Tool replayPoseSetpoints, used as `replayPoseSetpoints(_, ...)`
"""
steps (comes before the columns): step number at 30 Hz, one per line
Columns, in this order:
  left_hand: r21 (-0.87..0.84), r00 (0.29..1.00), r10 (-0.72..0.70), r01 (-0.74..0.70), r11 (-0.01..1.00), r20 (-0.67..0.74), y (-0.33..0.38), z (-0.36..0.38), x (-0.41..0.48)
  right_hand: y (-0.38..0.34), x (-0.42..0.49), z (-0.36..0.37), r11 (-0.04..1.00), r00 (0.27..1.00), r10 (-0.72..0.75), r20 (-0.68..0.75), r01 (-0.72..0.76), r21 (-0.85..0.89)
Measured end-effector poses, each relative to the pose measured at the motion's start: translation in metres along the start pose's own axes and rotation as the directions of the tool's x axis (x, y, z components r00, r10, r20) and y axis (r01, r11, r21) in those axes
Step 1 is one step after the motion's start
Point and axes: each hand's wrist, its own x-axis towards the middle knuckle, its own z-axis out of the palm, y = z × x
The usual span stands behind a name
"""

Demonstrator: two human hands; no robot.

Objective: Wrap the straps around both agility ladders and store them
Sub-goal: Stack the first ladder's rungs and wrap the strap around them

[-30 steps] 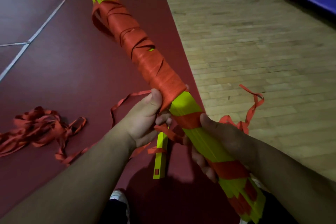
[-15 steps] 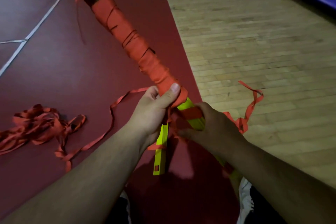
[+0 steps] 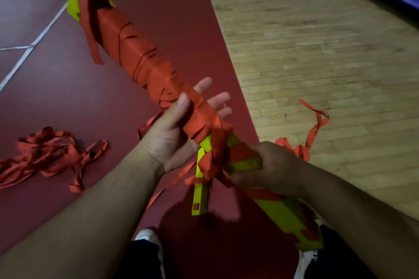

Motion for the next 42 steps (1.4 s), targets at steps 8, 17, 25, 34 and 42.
replayPoseSetpoints(8,-0.027,0.898,0.211,-0.24,0.97,-0.386,-0.005,0.022,0.01,0.011,0.011,0.011,0.995,0.919,-0.018,-0.394,-0.021,-0.095)
replayPoseSetpoints(17,0.309,0.912,0.311,-0.225,0.924,-0.267,-0.013,0.02,0.012,0.012,0.024,0.015,0.963,0.818,-0.124,-0.562,-0.037,-0.268)
replayPoseSetpoints(25,0.416,0.903,0.309,-0.169,0.893,-0.298,-0.011,0.015,0.011,0.003,0.02,-0.001,0.922,0.89,0.198,-0.411,-0.026,0.387)
replayPoseSetpoints(34,0.355,0.926,0.167,-0.039,0.934,-0.338,-0.012,0.001,0.012,0.002,0.011,-0.002,0.874,0.941,0.291,-0.173,-0.188,0.448)
replayPoseSetpoints(42,0.565,0.913,0.343,-0.167,0.808,-0.221,-0.013,-0.003,0.009,0.006,0.003,-0.014,0.937,0.965,0.259,0.048,-0.263,0.228)
